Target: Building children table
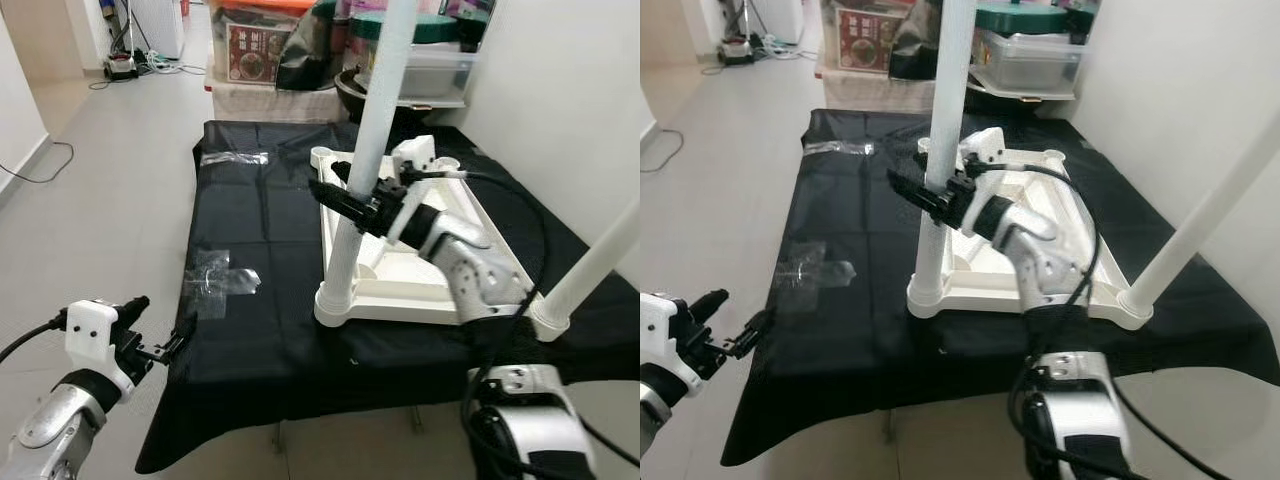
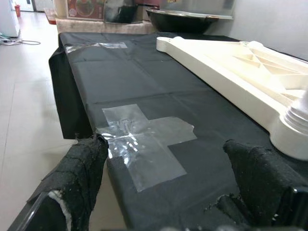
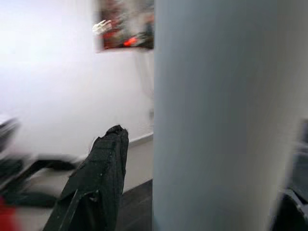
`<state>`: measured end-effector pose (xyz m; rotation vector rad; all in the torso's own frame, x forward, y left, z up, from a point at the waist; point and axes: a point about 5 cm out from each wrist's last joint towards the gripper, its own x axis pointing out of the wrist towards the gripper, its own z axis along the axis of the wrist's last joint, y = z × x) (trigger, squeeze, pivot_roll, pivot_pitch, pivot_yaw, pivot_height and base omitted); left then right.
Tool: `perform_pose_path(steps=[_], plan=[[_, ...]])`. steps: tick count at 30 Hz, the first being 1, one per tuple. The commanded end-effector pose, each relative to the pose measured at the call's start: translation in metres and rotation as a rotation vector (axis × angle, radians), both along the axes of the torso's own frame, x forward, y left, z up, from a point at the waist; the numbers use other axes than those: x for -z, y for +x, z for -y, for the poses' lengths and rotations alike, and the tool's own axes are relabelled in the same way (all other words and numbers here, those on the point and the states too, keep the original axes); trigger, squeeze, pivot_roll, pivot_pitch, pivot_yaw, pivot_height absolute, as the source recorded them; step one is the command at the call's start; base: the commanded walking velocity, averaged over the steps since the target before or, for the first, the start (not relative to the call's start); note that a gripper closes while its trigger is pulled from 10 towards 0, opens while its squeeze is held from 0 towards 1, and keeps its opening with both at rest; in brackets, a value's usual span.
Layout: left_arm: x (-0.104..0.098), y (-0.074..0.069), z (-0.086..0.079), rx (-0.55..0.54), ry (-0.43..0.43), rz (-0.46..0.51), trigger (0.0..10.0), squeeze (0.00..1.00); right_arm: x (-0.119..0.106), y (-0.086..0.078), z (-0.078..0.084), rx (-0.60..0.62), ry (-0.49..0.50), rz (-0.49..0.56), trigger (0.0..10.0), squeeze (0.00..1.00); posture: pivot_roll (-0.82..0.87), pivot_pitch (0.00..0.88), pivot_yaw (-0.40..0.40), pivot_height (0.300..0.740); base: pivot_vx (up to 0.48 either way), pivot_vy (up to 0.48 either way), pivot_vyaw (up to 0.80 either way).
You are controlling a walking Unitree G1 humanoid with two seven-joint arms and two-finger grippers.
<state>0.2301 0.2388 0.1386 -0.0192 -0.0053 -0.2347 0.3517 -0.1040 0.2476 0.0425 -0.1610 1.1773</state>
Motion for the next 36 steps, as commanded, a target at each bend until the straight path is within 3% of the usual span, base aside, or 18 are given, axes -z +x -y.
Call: perform_pose_path(steps=[1, 5, 6, 7, 11, 14, 15, 17, 18, 19, 22, 23, 25, 29, 30, 31, 34, 36], plan=[[0.002, 0.0, 0.002, 0.008, -0.007, -0.006, 10.0, 0.0, 0.023, -0.011, -0.025, -0.177, -0.089, -0.033, 10.0, 0.0, 0.15, 0.0, -0.128, 0.74, 0.0, 0.0, 0.0], [0.002, -0.001, 0.002, 0.005, -0.004, -0.007, 10.0, 0.0, 0.036, -0.021, -0.046, -0.313, -0.144, -0.027, 10.0, 0.0, 0.16, 0.0, -0.13, 0.74, 0.0, 0.0, 0.0], [0.002, -0.001, 0.002, 0.004, -0.003, -0.007, 10.0, 0.0, 0.04, -0.02, -0.054, -0.318, -0.15, -0.028, 0.7, 0.0, 0.16, 0.0, -0.13, 0.74, 0.0, 0.0, 0.0], [0.002, -0.002, 0.002, 0.003, -0.003, -0.007, 10.0, 0.0, 0.042, -0.017, -0.059, -0.291, -0.141, -0.039, 0.0, 0.0, 0.16, 0.0, -0.132, 0.74, 0.0, 0.0, 0.0], [0.002, -0.003, 0.003, 0.002, -0.003, -0.006, 10.0, 0.0, 0.045, 0.001, -0.059, -0.066, -0.108, -0.097, 0.0, 0.0, 0.16, 0.0, -0.133, 0.74, 0.0, 0.0, 0.0], [0.0, -0.005, 0.004, 0.003, -0.006, 0.0, 10.0, 0.0, 0.061, 0.033, -0.026, 0.539, -0.026, -0.326, 0.0, 0.0, 0.14, 0.0, -0.131, 0.74, 0.0, 0.0, 0.0], [0.0, -0.005, 0.004, 0.003, -0.006, 0.0, 10.0, 0.0, 0.061, 0.033, -0.026, 0.539, -0.026, -0.326, 0.0, 0.0, 0.14, 0.0, -0.131, 0.74, 0.0, 0.0, 0.0], [-0.001, -0.006, 0.004, 0.004, -0.007, 0.003, 10.0, 0.0, 0.081, 0.038, 0.012, 0.95, -0.08, -0.434, 0.0, 0.0, 0.13, 0.0, -0.126, 0.74, 0.0, 0.0, 0.0], [-0.001, -0.006, 0.004, 0.004, -0.007, 0.003, 10.0, 0.0, 0.081, 0.038, 0.012, 0.95, -0.08, -0.434, 0.0, 0.0, 0.13, 0.0, -0.126, 0.74, 0.0, 0.0, 0.0], [-0.001, -0.007, 0.004, 0.005, -0.008, 0.004, 10.0, 0.0, 0.093, 0.031, 0.035, 1.146, -0.102, -0.478, 0.0, 0.0, 0.12, 0.0, -0.121, 0.74, 0.0, 0.0, 0.0], [-0.002, -0.007, 0.005, 0.005, -0.009, 0.005, 10.0, 0.0, 0.104, 0.017, 0.054, 1.299, -0.118, -0.489, 0.0, 0.0, 0.11, 0.0, -0.116, 0.74, 0.0, 0.0, 0.0], [-0.002, -0.008, 0.004, 0.006, -0.009, 0.005, 10.0, 0.0, 0.109, -0.001, 0.065, 1.412, -0.133, -0.472, 0.0, 0.0, 0.09, 0.0, -0.1, 0.74, 0.0, 0.0, 0.0], [-0.002, -0.008, 0.003, 0.008, -0.009, 0.003, 10.0, 0.0, 0.107, -0.018, 0.069, 1.478, -0.145, -0.428, 0.0, 0.0, 0.08, 0.0, -0.094, 0.74, 0.0, 0.0, 0.0], [-0.002, -0.008, 0.003, 0.011, -0.009, 0.001, 10.0, 0.0, 0.103, -0.028, 0.067, 1.487, -0.15, -0.399, 0.0, 0.0, 0.07, 0.0, -0.088, 0.74, 0.0, 0.0, 0.0], [-0.002, -0.008, 0.002, 0.014, -0.009, 0.0, 10.0, 0.0, 0.098, -0.029, 0.058, 1.425, -0.127, -0.381, 10.0, 0.0, 0.07, 0.0, -0.087, 0.74, 0.0, 0.0, 0.0], [-0.002, -0.008, 0.003, 0.017, -0.01, 0.0, 10.0, 0.0, 0.086, -0.026, 0.05, 1.349, -0.063, -0.314, 10.0, 1.0, 0.06, 0.0, -0.086, 0.74, 0.0, 0.0, 0.0], [-0.002, -0.007, 0.003, 0.018, -0.011, 0.001, 10.0, 0.0, 0.074, -0.018, 0.04, 1.242, 0.001, -0.282, 10.0, 1.0, 0.07, 0.0, -0.088, 0.74, 0.0, 0.0, 0.0], [-0.002, -0.006, 0.003, 0.019, -0.013, 0.002, 10.0, 0.0, 0.055, -0.003, 0.029, 1.072, 0.085, -0.247, 10.0, 1.0, 0.07, 0.0, -0.1, 0.74, 0.0, 0.0, 0.0]])
